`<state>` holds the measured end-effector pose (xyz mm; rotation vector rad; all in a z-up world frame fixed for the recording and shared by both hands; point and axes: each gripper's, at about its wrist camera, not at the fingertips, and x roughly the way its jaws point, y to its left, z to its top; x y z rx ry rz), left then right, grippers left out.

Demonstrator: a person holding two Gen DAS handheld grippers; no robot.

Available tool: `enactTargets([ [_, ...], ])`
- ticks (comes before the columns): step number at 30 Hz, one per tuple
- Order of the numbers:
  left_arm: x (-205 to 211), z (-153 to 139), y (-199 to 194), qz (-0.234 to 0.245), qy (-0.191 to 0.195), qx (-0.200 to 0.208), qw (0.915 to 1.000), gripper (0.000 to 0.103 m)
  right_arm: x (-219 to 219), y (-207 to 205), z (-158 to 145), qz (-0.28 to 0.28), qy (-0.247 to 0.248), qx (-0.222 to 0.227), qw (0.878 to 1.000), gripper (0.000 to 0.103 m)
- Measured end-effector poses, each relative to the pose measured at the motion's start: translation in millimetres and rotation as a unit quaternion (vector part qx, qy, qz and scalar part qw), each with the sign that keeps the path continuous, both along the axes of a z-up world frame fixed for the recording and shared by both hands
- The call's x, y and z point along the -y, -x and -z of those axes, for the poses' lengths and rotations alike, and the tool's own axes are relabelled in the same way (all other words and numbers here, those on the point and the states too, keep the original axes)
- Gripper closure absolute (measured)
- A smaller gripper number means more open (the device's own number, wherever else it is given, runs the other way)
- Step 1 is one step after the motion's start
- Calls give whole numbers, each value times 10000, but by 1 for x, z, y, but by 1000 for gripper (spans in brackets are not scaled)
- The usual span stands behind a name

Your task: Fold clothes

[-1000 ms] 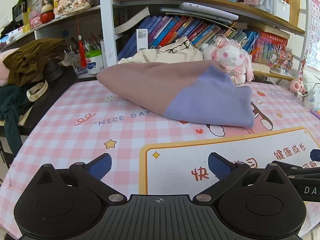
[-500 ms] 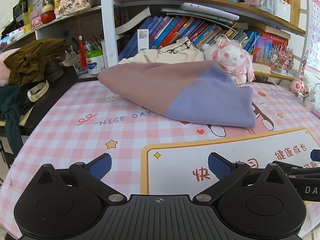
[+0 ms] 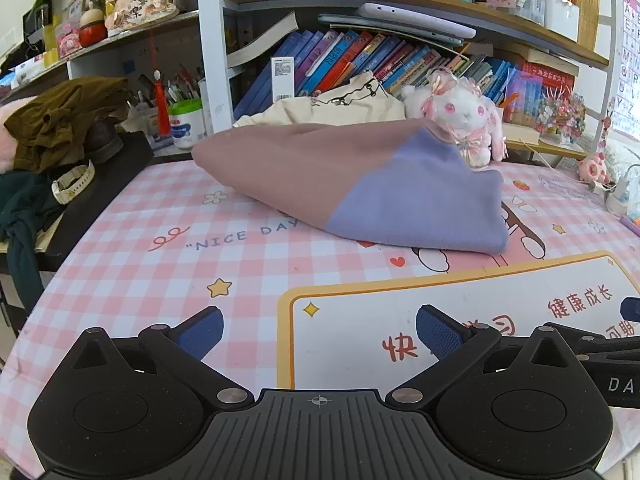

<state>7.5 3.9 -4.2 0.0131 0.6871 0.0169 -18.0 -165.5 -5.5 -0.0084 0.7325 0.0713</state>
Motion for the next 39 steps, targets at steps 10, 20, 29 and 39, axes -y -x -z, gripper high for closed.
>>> enactTargets([
  [10,-1,1,0,61,21,-94,9999,0,-4,3,1,-39,3,-43,10000,0],
  [20,-5,1,4,48,84,-55,9999,0,-7,7,1,-9,19,-56,10000,0],
  [29,-11,-2,7,132,190,-2,9997,0,-10,11,0,19,34,-13,10000,0],
  [39,-24,1,8,97,312,-24,9995,0,-19,14,-1,65,90,-31,9999,0],
])
